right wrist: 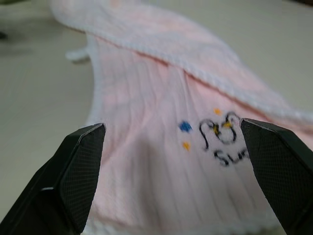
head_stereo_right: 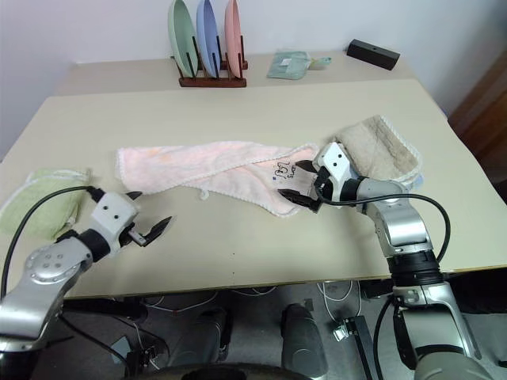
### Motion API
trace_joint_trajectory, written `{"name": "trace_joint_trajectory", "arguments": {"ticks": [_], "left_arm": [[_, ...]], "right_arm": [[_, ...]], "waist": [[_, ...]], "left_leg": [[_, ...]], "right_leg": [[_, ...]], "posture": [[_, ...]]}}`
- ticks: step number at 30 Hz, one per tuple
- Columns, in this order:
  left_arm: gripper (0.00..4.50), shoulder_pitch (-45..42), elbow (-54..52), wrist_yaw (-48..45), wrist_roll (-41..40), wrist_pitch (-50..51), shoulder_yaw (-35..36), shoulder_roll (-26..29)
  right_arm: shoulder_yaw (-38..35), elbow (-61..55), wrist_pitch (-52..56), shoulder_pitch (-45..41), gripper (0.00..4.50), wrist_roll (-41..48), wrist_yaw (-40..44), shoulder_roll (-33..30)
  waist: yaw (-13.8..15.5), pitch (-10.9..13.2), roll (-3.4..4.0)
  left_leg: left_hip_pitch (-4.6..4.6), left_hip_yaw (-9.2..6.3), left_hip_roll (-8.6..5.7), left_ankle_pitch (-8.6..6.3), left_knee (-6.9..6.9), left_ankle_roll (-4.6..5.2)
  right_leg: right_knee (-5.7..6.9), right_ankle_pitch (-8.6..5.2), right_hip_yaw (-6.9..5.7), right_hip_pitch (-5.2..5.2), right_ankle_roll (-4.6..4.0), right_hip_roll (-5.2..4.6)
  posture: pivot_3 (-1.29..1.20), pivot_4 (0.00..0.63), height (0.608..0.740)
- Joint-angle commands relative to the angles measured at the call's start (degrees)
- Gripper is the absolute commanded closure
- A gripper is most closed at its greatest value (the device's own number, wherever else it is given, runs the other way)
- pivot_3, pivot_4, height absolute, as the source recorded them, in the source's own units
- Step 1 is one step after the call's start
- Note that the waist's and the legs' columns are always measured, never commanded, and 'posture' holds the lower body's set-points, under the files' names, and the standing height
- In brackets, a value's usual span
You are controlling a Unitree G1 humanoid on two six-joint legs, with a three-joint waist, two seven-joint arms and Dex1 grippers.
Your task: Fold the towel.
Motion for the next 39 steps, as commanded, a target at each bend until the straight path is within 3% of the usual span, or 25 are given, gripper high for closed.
{"name": "trace_joint_trajectory", "arguments": {"ticks": [1,12,21,22,29,39], "left_arm": [[0.03,-3.4,4.9,0.9,5.4,-2.7,-1.6,1.9],[0.03,-16.2,27.9,0.2,12.2,-12.2,-5.2,4.0],[4.19,-18.0,29.3,-1.9,11.5,-14.9,-5.0,2.0],[4.39,-17.4,28.7,-1.7,11.7,-14.7,-4.8,2.1],[4.39,-10.4,19.9,-1.0,9.9,-14.1,1.5,3.1],[4.39,0.2,10.5,-1.1,7.9,-11.4,8.9,2.4]], "right_arm": [[-0.3,-4.4,-0.2,2.5,0.0,0.0,-2.0,0.6],[0.4,-8.5,0.9,4.9,0.0,0.2,-6.0,2.3],[0.7,-7.8,0.1,4.2,0.0,-0.4,-6.9,2.4],[0.8,-7.4,-0.3,4.0,0.0,-1.0,-7.2,2.3],[3.8,2.6,-10.0,-3.4,0.0,-13.6,-12.0,-1.2],[11.9,36.1,-35.3,-21.9,0.0,-30.3,-18.7,-2.8]], "waist": [[0.0,0.0,-0.01],[-0.1,0.0,0.0],[-0.2,0.0,0.0],[-0.2,0.0,0.0],[-0.4,0.0,0.0],[-0.4,0.0,-0.01]], "left_leg": [[0.0,0.0,0.0,0.0,0.0,0.0],[0.0,0.01,-0.01,0.0,0.0,0.0],[-0.01,0.0,-0.01,0.0,0.01,0.0],[-0.01,-0.01,-0.01,0.0,0.01,0.0],[-0.01,0.01,-0.01,0.0,0.0,0.0],[-0.01,0.06,0.0,0.0,-0.04,0.0]], "right_leg": [[-0.01,0.0,0.0,0.01,0.0,0.0],[0.03,0.01,0.0,-0.03,0.02,0.0],[0.07,0.01,0.0,-0.04,0.03,-0.01],[0.07,0.01,0.0,-0.04,0.03,-0.01],[0.09,0.01,0.01,-0.08,0.03,-0.01],[0.06,0.01,0.01,-0.1,0.02,-0.03]], "posture": [[0.0,0.15,0.74],[0.0,0.15,0.74],[0.0,0.15,0.74],[0.0,0.15,0.74],[0.0,0.15,0.74],[0.0,0.15,0.74]]}}
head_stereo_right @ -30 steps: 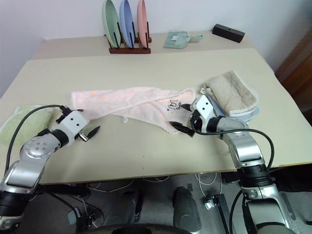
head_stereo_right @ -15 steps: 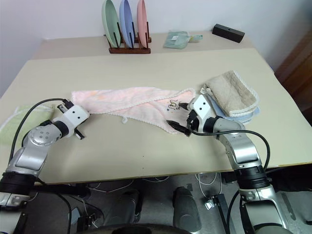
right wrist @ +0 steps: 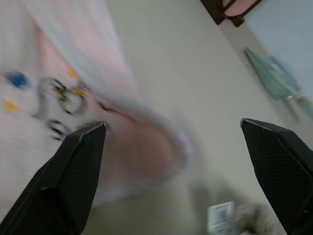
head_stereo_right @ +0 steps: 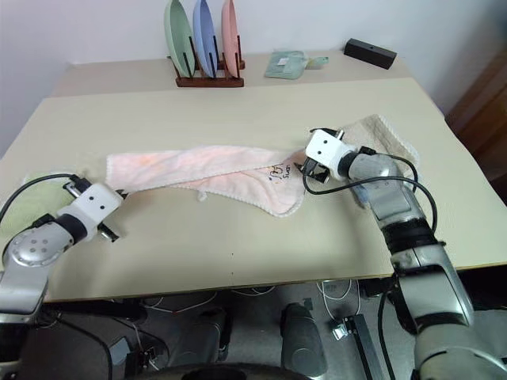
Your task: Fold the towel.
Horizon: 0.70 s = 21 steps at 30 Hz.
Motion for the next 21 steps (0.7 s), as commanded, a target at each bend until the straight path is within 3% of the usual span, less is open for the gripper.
{"name": "trace_joint_trajectory", "arguments": {"ticks": [1,7,10,17,18,21], "left_arm": [[4.39,1.3,-2.5,0.4,-0.7,0.4,2.6,-0.3],[4.39,3.3,-3.1,1.1,-0.3,0.0,3.1,-1.3],[4.5,4.5,-3.6,1.4,0.1,0.1,3.0,-1.6],[4.5,5.1,-3.1,1.6,0.4,-0.2,2.5,-2.1],[4.5,4.9,-2.6,1.6,0.3,-0.4,2.4,-2.1],[4.5,4.1,-1.6,1.6,0.0,-0.8,2.3,-2.1]], "right_arm": [[1.3,8.6,-7.8,-5.1,0.0,-3.5,-2.7,0.5],[4.9,21.3,-17.3,-11.7,0.0,-8.7,-5.5,2.5],[5.8,24.1,-21.8,-12.9,0.86,-9.7,-5.3,3.2],[6.5,25.7,-26.3,-13.4,4.26,-11.4,-5.9,3.4],[6.3,25.5,-26.4,-13.3,4.48,-11.4,-6.0,3.3],[5.7,25.0,-26.6,-13.4,4.48,-11.5,-6.4,2.9]], "waist": [[0.0,0.0,0.0],[-0.4,0.0,0.0],[-1.0,0.0,0.0],[-1.4,0.0,0.01],[-1.4,0.0,0.01],[-1.4,0.0,0.01]], "left_leg": [[0.0,0.0,-0.01,0.0,0.0,0.0],[0.0,-0.01,0.0,0.0,-0.01,0.0],[0.0,-0.01,-0.01,0.0,-0.04,0.0],[0.02,-0.03,-0.01,0.0,-0.04,0.0],[0.02,-0.03,-0.01,0.0,-0.04,0.0],[0.02,-0.03,-0.01,0.0,-0.04,0.0]], "right_leg": [[0.0,0.0,0.0,0.0,0.0,0.0],[0.0,0.0,0.01,0.0,-0.01,0.0],[0.0,0.0,0.01,0.0,-0.01,0.0],[0.03,0.0,0.01,0.0,-0.01,0.0],[0.03,0.0,0.01,0.0,-0.01,0.0],[0.03,0.0,0.01,0.0,-0.01,0.0]], "posture": [[0.0,0.15,0.74],[0.0,0.15,0.74],[0.0,0.15,0.74],[0.0,0.15,0.74],[0.0,0.15,0.74],[0.0,0.15,0.74]]}}
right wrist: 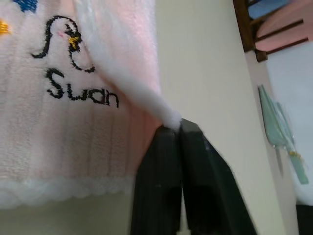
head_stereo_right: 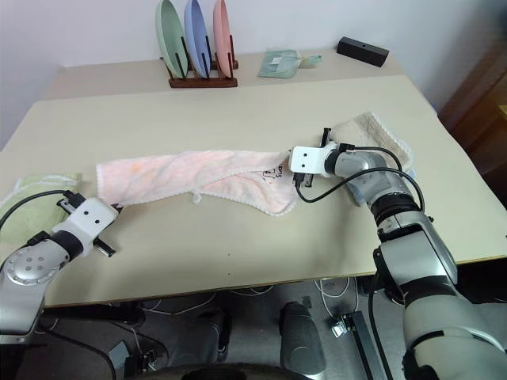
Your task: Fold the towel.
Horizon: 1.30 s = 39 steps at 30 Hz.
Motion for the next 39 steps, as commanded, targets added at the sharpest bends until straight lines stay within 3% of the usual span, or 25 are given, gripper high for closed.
{"name": "trace_joint_trajectory", "arguments": {"ticks": [1,6,15,18,23,29,34,39], "left_arm": [[4.5,-1.6,0.8,0.5,-0.3,-1.5,0.9,-0.1],[4.5,-8.5,4.9,1.9,-1.3,-3.0,1.5,-0.7],[4.5,-54.9,34.6,10.2,-0.9,-9.1,1.3,2.2],[4.5,-61.1,39.5,8.2,-2.9,-10.2,2.1,4.8],[4.5,-51.8,31.2,0.3,-7.9,-7.4,3.8,7.8],[4.5,-19.7,3.4,-12.1,-18.5,5.3,13.2,9.5],[4.5,-2.1,-10.3,-17.9,-25.2,14.4,22.5,9.2],[4.5,10.2,-17.3,-25.4,-29.9,19.8,28.8,10.3]], "right_arm": [[-1.2,-1.1,-1.0,-2.1,4.48,0.2,-1.6,-0.9],[-2.8,-1.7,0.2,-4.7,4.48,0.9,-3.3,-1.9],[-6.9,3.1,4.8,-24.2,4.48,0.8,-14.7,-4.4],[-9.3,1.6,3.8,-26.7,4.48,4.2,-10.6,-5.2],[-11.7,-5.8,4.0,-21.4,4.48,11.6,3.7,-6.5],[-12.3,-34.7,20.5,2.6,4.48,27.0,29.4,-13.7],[-15.5,-53.4,37.4,18.5,4.48,34.2,37.8,-22.2],[-18.3,-62.0,47.0,27.5,4.48,39.1,42.8,-29.2]], "waist": [[0.0,0.0,0.0],[0.1,0.0,0.0],[0.0,0.2,-0.11],[-1.1,0.2,-0.11],[-1.8,0.1,-0.05],[-1.3,0.2,-0.05],[0.3,0.3,0.0],[0.6,0.2,-0.04]], "left_leg": [[0.0,0.0,0.0,0.0,0.0,0.0],[0.0,0.0,-0.01,0.0,0.02,0.0],[-0.1,-0.1,-0.03,0.12,0.0,-0.19],[-0.19,0.0,-0.03,0.1,-0.16,-0.18],[-0.02,0.45,-0.06,0.01,-0.21,-0.05],[-0.17,0.38,0.0,-0.22,-0.02,0.34],[-0.28,0.38,-0.05,-0.24,0.24,0.38],[0.11,0.42,-0.01,-0.25,0.26,0.38]], "right_leg": [[0.0,0.0,0.0,0.0,0.0,0.0],[0.0,0.0,0.0,0.0,0.0,0.0],[0.02,0.05,-0.06,-0.13,-0.04,0.02],[0.0,0.03,-0.05,-0.24,0.01,0.0],[0.0,-0.06,-0.01,-0.23,0.15,-0.22],[0.07,-0.06,0.01,-0.27,0.14,-0.18],[0.05,-0.04,0.0,-0.31,0.1,-0.26],[0.0,-0.19,-0.02,0.1,-0.12,-0.24]], "posture": [[0.0,0.15,0.74],[0.0,0.15,0.74],[0.0,0.15,0.74],[0.0,0.15,0.74],[0.0,0.15,0.74],[0.0,0.15,0.74],[0.0,0.15,0.74],[0.0,0.15,0.74]]}}
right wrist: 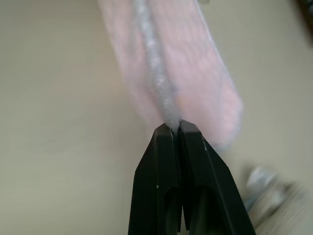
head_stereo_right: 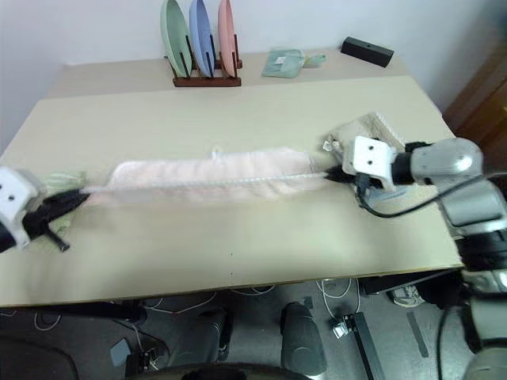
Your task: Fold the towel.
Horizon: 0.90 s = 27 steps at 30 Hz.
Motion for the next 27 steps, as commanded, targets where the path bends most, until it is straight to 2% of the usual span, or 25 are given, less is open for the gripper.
{"name": "trace_joint_trajectory", "arguments": {"ticks": [1,5,8,14,20,27], "left_arm": [[4.5,4.5,-3.7,-4.4,-1.8,1.4,4.7,1.9],[4.5,2.8,0.6,-2.3,0.4,-0.1,1.3,2.5],[4.5,-1.9,5.9,0.2,3.6,-2.6,-3.4,2.8],[4.5,-13.9,20.3,4.4,10.4,-10.1,-13.3,2.5],[4.5,-27.1,36.4,7.2,15.2,-17.0,-21.8,0.1],[4.5,-33.1,46.8,7.5,18.0,-22.5,-26.6,-1.8]], "right_arm": [[-3.3,-5.6,5.7,2.6,4.48,4.0,3.1,-2.9],[-2.2,-5.0,5.9,0.6,4.48,2.9,1.2,0.0],[0.4,-0.5,3.2,-3.6,4.48,-1.3,-1.5,3.8],[5.2,16.2,-6.1,-14.2,4.48,-9.3,-6.2,12.7],[9.5,39.4,-17.5,-24.9,4.48,-17.5,-11.5,20.0],[10.1,53.8,-24.7,-30.2,4.48,-21.2,-14.8,24.3]], "waist": [[-0.1,0.0,-0.01],[-0.1,0.0,-0.01],[-0.2,0.0,-0.01],[-0.4,0.0,-0.02],[-0.6,0.0,-0.02],[-0.9,0.0,-0.03]], "left_leg": [[-0.01,0.0,0.03,0.0,0.02,0.0],[0.0,0.03,0.04,0.0,0.05,0.0],[-0.01,0.04,0.03,0.01,0.05,0.0],[-0.09,0.03,0.02,0.02,0.0,-0.03],[-0.11,0.01,-0.01,0.06,-0.06,-0.1],[-0.09,0.02,-0.02,0.07,-0.12,-0.12]], "right_leg": [[0.0,0.0,0.0,0.0,-0.02,0.03],[0.02,0.0,0.0,-0.01,-0.03,0.04],[0.02,0.02,0.0,-0.01,0.02,0.05],[0.0,0.15,0.0,-0.13,0.17,0.07],[0.03,0.18,0.0,-0.21,0.17,0.05],[0.06,0.18,0.0,-0.25,0.18,0.05]], "posture": [[0.0,0.15,0.74],[0.0,0.15,0.74],[0.0,0.15,0.74],[0.0,0.15,0.74],[0.0,0.15,0.74],[0.0,0.15,0.74]]}}
